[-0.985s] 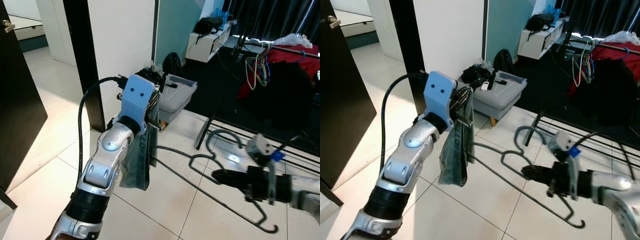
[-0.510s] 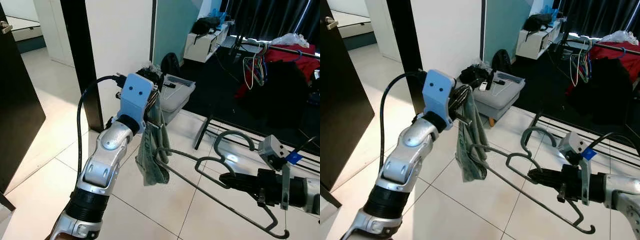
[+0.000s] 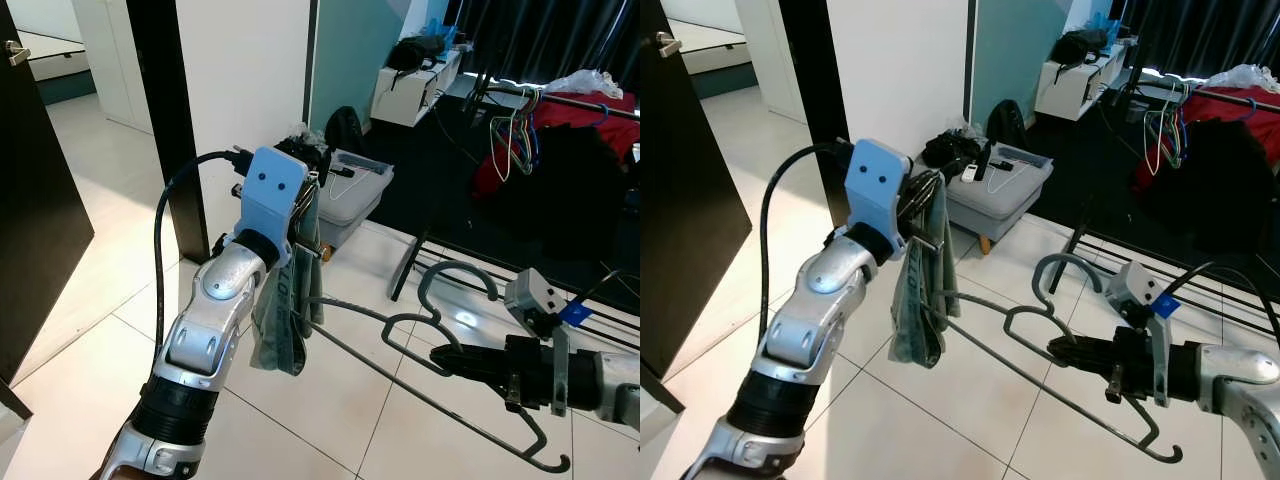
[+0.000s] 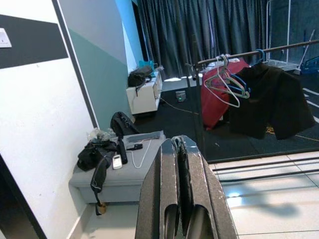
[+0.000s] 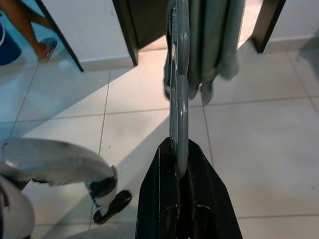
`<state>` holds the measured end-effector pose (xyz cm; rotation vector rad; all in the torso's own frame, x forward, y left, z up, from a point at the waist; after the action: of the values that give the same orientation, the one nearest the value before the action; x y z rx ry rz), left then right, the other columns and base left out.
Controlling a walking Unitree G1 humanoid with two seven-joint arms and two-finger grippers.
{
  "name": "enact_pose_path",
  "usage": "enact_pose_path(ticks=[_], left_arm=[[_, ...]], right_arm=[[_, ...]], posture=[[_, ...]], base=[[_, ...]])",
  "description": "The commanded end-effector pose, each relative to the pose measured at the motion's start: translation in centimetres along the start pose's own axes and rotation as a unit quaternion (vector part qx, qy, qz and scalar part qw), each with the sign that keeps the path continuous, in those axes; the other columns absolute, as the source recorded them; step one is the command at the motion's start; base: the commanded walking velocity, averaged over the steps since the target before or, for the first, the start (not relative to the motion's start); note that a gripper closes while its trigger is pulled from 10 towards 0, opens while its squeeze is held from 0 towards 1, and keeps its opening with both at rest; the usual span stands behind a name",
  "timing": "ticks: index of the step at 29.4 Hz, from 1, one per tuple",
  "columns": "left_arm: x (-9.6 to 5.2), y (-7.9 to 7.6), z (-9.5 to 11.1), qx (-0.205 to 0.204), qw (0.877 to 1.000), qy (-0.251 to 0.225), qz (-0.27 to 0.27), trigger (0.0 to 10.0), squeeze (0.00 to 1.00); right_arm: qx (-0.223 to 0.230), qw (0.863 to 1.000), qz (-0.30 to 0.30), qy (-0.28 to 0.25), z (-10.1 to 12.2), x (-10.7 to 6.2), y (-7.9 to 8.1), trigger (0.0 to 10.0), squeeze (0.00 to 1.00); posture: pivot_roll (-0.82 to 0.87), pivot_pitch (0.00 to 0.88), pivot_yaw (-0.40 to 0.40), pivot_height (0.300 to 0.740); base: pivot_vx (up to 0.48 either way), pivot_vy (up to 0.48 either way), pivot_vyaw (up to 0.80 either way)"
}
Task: Hang hanger
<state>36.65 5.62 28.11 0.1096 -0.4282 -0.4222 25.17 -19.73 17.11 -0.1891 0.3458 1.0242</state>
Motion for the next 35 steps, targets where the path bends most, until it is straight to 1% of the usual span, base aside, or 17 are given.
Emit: enact_pose_path(ticks=[1, 12, 16, 19, 21, 22, 24, 35], left_arm=[[0.2, -0.2, 0.7, 0.003, 1.0, -0.01, -0.004, 10.0, 0.0], [0.3, -0.3, 0.8, 0.001, 1.0, -0.01, -0.004, 10.0, 0.0], [0.3, -0.2, 0.8, 0.0, 1.0, -0.01, -0.003, 10.0, 0.0], [0.3, -0.2, 0.8, 0.0, 1.0, -0.01, -0.003, 10.0, 0.0], [0.3, -0.2, 0.8, 0.0, 1.0, -0.01, -0.002, 10.0, 0.0], [0.3, -0.2, 0.8, 0.0, 1.0, -0.01, -0.002, 10.0, 0.0], [0.3, -0.1, 0.8, 0.0, 1.0, -0.01, -0.002, 10.0, 0.0], [0.3, -0.1, 0.9, -0.001, 1.0, -0.012, -0.001, 10.0, 0.0]], right_arm=[[-0.003, 1.0, 0.012, 0.007, 0.0, -0.2, 0.6, 10.0, 0.0], [-0.003, 1.0, 0.008, 0.007, 0.0, -0.1, 0.5, 10.0, 0.0], [-0.009, 1.0, -0.006, 0.006, 0.2, 0.1, 0.0, 10.0, 0.0], [-0.009, 1.0, -0.006, 0.006, 0.2, 0.1, 0.0, 10.0, 0.0], [-0.007, 1.0, -0.001, 0.007, 0.1, 0.2, 0.1, 10.0, 0.0], [-0.004, 1.0, 0.014, 0.012, 0.0, 0.2, 0.7, 10.0, 0.0], [-0.002, 1.0, 0.018, 0.014, 0.0, 0.1, 0.9, 10.0, 0.0], [0.001, 1.0, 0.021, 0.02, -0.2, 0.0, 1.0, 10.0, 0.0]], posture=[[-0.03, 0.029, -0.067, 0.74], [-0.03, 0.033, -0.066, 0.74], [-0.03, 0.034, -0.068, 0.74], [-0.03, 0.034, -0.068, 0.74], [-0.03, 0.034, -0.068, 0.74], [-0.03, 0.032, -0.069, 0.74], [-0.03, 0.032, -0.069, 0.74], [-0.03, 0.032, -0.069, 0.74]], base=[[0.0, 0.0, 0.0], [0.0, 0.0, 0.0], [0.0, 0.0, 0.0], [0.0, 0.0, 0.0], [0.0, 0.0, 0.0], [0.0, 0.0, 0.0], [0.0, 0.0, 0.0], [0.0, 0.0, 0.0]])
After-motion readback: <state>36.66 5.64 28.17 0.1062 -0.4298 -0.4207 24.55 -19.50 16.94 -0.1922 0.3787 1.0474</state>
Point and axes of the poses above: a point about 5 cm out from each wrist's last joint towards the gripper, its own x axis pointing out of the wrist towards the gripper, its own z axis along the axis of the wrist's last joint, y = z × x, the point moved 5 cm from there along x, pointing out of the wrist towards the gripper, and after that the axes turned 3 degrees about -x, right-handed, at the moved point
